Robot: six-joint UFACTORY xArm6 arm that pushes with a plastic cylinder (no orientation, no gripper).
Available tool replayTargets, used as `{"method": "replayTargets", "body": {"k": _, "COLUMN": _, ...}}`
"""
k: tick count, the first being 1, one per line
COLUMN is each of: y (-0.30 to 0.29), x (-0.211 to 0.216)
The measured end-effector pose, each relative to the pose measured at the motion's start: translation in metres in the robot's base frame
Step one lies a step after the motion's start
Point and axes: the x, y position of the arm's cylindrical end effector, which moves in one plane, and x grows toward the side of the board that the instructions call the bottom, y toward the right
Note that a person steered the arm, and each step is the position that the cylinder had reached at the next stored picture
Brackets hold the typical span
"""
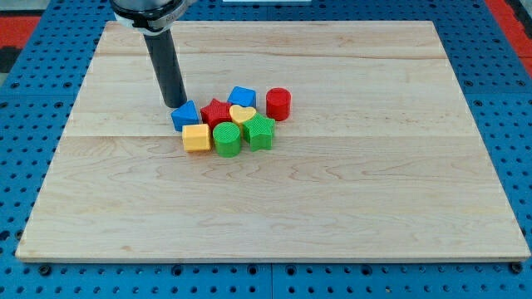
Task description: Tap the red star
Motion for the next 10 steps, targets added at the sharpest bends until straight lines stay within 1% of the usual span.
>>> {"method": "replayTargets", "body": {"k": 4, "y": 0.0, "x": -0.01}}
{"method": "replayTargets", "body": {"k": 7, "y": 0.02, "x": -0.01}}
{"method": "replayTargets", "body": {"k": 8, "y": 0.047, "x": -0.01}}
{"method": "replayTargets", "body": {"k": 10, "y": 0.051, "x": -0.006}}
